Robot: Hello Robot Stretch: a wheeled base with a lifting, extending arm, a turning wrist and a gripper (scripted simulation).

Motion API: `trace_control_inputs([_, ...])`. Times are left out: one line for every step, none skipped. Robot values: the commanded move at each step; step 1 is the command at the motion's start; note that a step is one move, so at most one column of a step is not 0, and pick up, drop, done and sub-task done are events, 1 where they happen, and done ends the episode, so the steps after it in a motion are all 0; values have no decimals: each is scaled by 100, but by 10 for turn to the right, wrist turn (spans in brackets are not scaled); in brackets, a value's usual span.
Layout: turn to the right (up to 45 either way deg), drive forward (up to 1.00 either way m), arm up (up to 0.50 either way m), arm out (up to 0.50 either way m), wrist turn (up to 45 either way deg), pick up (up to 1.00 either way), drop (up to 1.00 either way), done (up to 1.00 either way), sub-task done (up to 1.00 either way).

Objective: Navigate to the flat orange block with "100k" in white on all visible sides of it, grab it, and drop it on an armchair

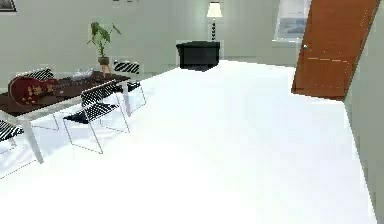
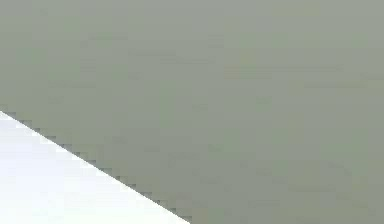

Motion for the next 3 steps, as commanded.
trace_control_inputs([180,0,0,0,0,0,0,0,0])
trace_control_inputs([0,100,0,0,0,0,0,0,0])
trace_control_inputs([0,100,0,0,0,0,0,0,0])
